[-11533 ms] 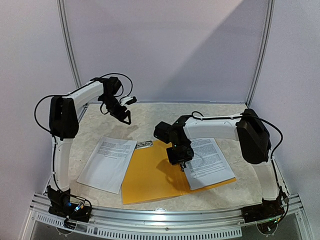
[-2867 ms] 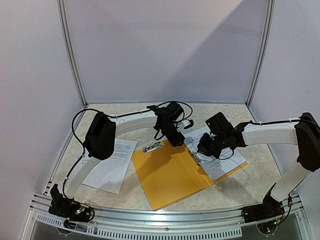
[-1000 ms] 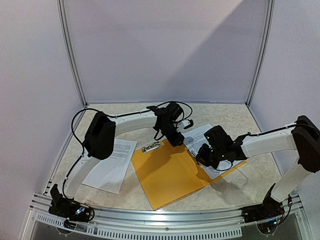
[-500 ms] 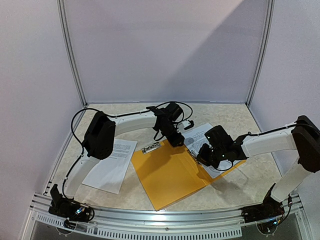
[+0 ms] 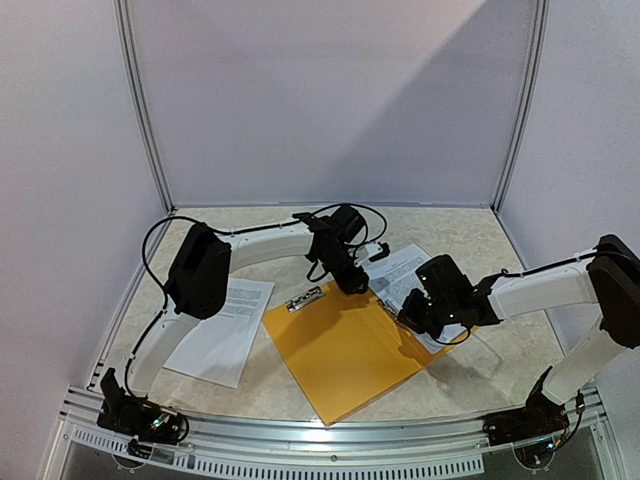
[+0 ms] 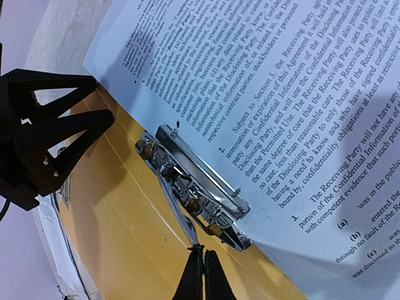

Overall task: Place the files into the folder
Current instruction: Clamp the file and folder with some files.

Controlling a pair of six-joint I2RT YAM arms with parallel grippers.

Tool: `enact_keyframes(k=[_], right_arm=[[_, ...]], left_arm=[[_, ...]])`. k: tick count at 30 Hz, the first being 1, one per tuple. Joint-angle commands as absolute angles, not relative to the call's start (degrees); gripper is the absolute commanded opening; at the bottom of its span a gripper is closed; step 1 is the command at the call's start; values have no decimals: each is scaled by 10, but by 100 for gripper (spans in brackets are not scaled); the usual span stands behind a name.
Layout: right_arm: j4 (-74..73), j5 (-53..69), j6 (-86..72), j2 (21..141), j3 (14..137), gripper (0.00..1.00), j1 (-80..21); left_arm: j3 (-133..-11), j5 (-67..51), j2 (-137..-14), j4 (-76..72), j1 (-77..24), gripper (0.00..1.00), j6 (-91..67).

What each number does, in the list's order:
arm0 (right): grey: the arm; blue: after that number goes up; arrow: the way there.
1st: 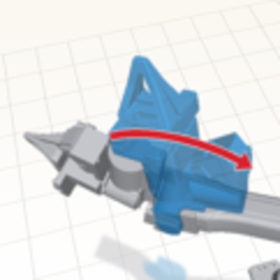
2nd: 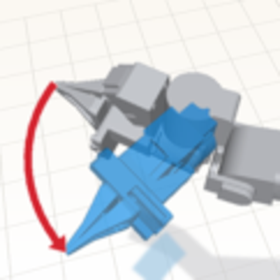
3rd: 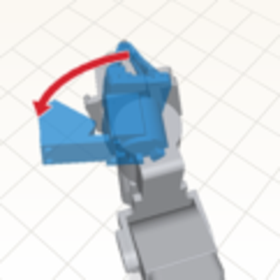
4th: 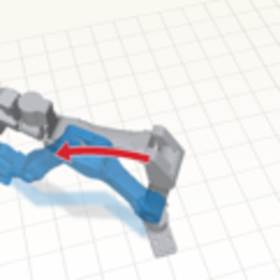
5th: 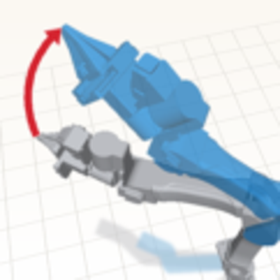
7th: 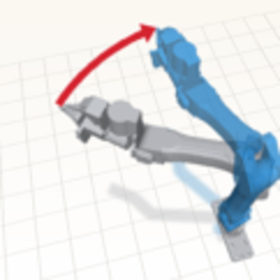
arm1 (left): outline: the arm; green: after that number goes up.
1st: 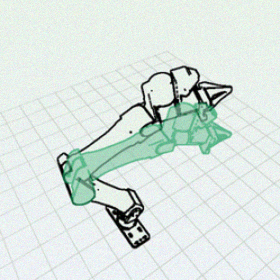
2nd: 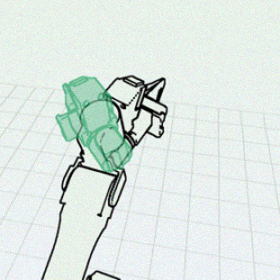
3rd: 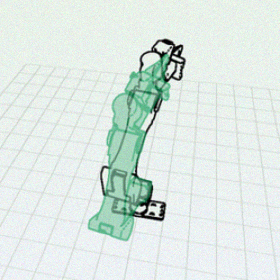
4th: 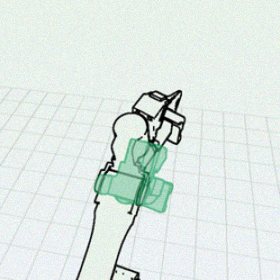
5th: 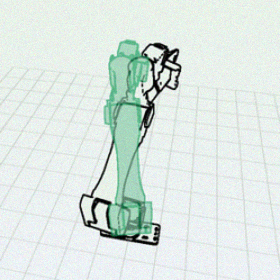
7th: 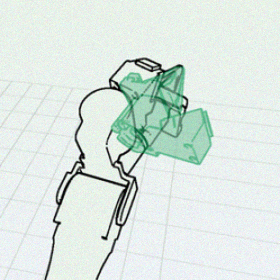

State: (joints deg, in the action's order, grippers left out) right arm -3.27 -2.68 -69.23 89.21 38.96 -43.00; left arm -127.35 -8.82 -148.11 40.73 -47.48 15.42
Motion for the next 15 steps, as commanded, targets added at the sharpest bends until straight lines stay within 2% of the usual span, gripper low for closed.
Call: enact_keyframes(k=[1, 15], right_arm=[[-174, -80, -701, 922, 339, 0, -412], [-133, -73, -704, 960, 307, 1, -406]], left_arm=[[-1261, -92, -1515, 490, -476, 47, 163], [-1262, -91, -1516, 491, -476, 46, 165]])
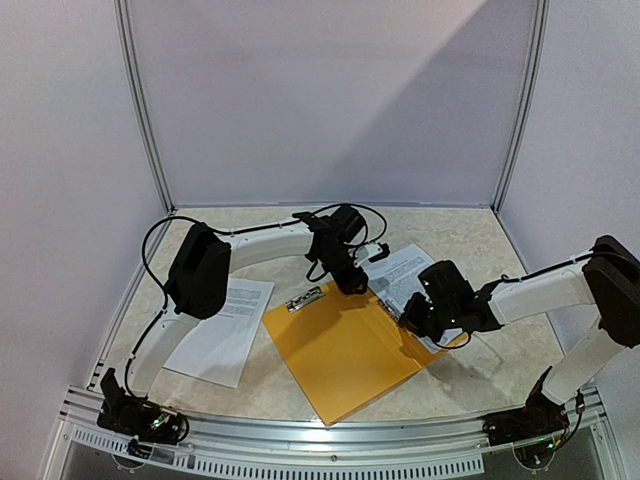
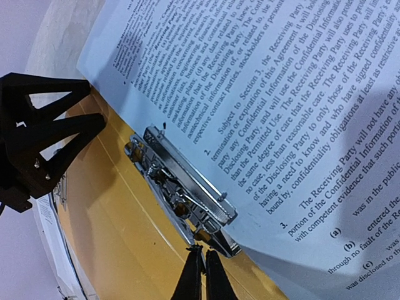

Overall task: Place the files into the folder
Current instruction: Clamp the file and folder with some files.

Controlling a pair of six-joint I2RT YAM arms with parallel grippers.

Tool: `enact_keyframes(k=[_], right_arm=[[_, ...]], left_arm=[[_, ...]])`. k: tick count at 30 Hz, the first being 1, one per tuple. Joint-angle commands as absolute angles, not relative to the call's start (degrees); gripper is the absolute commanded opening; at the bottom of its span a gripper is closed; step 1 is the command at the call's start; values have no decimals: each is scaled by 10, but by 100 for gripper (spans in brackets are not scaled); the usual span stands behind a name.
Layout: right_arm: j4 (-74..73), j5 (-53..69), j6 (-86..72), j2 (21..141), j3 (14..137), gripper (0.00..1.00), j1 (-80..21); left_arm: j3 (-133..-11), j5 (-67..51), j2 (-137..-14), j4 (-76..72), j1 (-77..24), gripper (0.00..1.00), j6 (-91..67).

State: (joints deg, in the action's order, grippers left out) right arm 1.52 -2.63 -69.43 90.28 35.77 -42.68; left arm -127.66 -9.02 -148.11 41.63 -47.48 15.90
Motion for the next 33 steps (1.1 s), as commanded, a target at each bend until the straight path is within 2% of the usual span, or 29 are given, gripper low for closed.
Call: enact_keyframes(k=[1, 18, 27, 33], right_arm=[[-131, -71, -704, 960, 307, 1, -406], [-126, -44, -743, 1016, 296, 1, -405], [-193, -63, -748, 985, 309, 0, -403], [-246, -76, -721, 975, 364, 0, -404]], left_arm=[[-1262, -91, -1516, 491, -476, 46, 165], [-1262, -91, -1516, 491, -476, 46, 166], [-1262, -91, -1516, 491, -476, 46, 166], [-1262, -92, -1516, 490, -476, 46, 167]])
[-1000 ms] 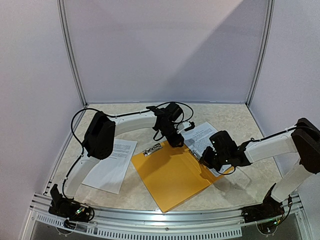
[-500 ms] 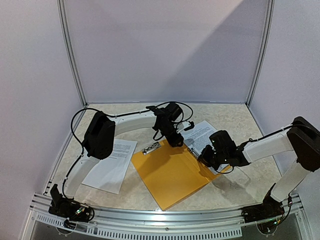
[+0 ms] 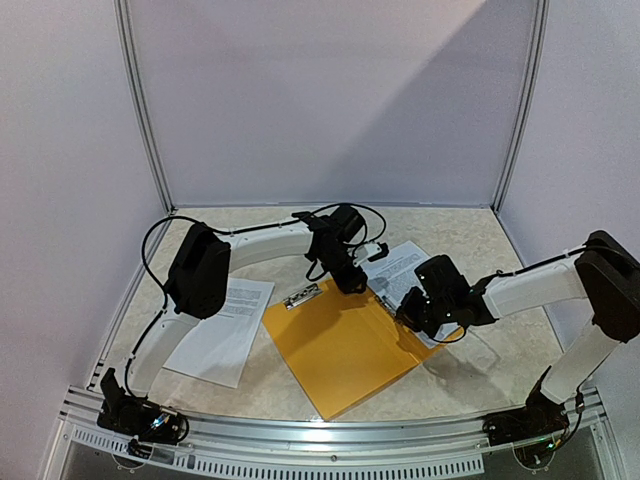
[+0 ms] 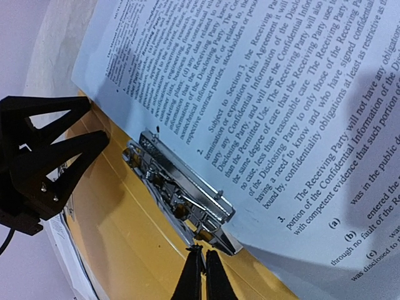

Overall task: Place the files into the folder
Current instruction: Clamp the file and folder with some files.

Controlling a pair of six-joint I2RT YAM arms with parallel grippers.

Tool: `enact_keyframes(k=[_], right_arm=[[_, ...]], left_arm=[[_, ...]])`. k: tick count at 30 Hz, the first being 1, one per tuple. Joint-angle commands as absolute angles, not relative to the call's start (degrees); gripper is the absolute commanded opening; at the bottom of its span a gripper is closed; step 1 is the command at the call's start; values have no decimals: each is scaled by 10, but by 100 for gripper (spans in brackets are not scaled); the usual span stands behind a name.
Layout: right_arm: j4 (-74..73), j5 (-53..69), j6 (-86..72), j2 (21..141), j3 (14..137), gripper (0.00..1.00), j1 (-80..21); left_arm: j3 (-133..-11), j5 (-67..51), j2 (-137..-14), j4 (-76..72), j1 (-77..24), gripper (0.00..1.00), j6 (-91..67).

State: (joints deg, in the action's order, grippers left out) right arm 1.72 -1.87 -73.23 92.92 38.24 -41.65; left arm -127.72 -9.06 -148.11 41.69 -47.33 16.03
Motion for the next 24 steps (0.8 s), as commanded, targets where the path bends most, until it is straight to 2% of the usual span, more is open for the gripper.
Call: enact_keyframes(k=[1, 10, 24], right_arm=[[-253, -77, -716, 974, 373, 0, -404], [-213, -67, -734, 976, 332, 0, -401], [-143, -28, -737, 1067, 298, 0, -396]], left_arm=[[-1262, -92, -1516, 491, -476, 46, 166], [-1261, -91, -1516, 491, -476, 46, 166], [-1262, -92, -1516, 492, -476, 46, 167]])
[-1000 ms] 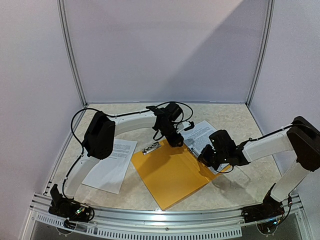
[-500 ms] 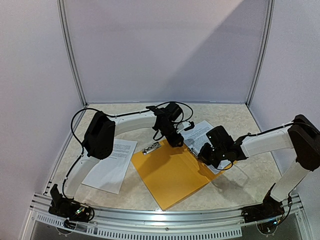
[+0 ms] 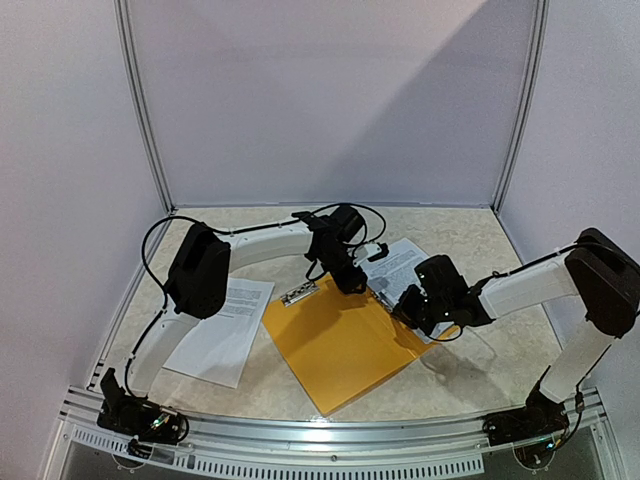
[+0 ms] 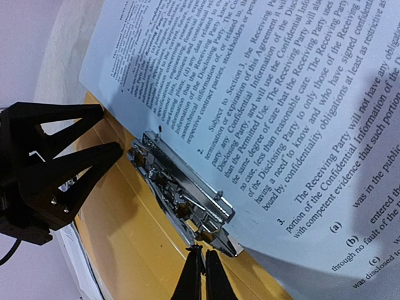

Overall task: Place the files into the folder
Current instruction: Clamp the file and folder with some files.

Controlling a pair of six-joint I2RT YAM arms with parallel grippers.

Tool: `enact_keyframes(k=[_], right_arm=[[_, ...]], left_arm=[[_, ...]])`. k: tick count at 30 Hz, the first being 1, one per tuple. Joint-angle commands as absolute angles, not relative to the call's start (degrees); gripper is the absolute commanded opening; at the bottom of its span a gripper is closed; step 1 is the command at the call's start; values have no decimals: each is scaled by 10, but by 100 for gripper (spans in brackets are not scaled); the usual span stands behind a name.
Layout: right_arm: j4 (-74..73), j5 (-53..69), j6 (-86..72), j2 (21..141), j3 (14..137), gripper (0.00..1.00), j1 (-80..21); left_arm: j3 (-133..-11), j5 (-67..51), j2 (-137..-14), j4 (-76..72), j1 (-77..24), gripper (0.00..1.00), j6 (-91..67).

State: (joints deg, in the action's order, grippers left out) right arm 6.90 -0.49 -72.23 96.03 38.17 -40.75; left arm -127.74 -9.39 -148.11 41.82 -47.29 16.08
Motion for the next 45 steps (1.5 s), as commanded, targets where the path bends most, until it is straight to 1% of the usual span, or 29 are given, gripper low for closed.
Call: enact_keyframes(k=[1, 8, 12, 15, 20, 23, 28, 33, 41, 45], right_arm=[[-143, -28, -739, 1066, 296, 0, -396], [-169, -24, -745, 1076, 292, 1, -396], [-161, -23, -751, 1062, 292, 7, -397], [-162, -27, -749, 1037, 315, 7, -396], [-218, -59, -726, 992, 370, 7, -396], [-237, -57, -713, 979, 385, 7, -396], [-208, -30, -708, 973, 377, 7, -396], [-202, -31, -697, 957, 388, 7, -396], [-188, -13, -645, 899, 437, 8, -396], [-174, -8, -637, 862, 449, 11, -396]], left_arm=[[-1262, -92, -1517, 492, -476, 46, 167], [-1263, -92, -1516, 493, -476, 46, 167], [-1264, -93, -1517, 493, -476, 46, 168], [-1264, -92, -1517, 493, -476, 46, 168], [-1263, -92, -1517, 493, -476, 46, 168], [-1263, -92, -1517, 492, -476, 46, 169], [-1263, -92, -1517, 493, -476, 46, 169], [-1263, -93, -1517, 493, -476, 46, 170], [-1263, -92, -1517, 492, -476, 46, 170], [-1263, -92, -1517, 492, -476, 46, 171]])
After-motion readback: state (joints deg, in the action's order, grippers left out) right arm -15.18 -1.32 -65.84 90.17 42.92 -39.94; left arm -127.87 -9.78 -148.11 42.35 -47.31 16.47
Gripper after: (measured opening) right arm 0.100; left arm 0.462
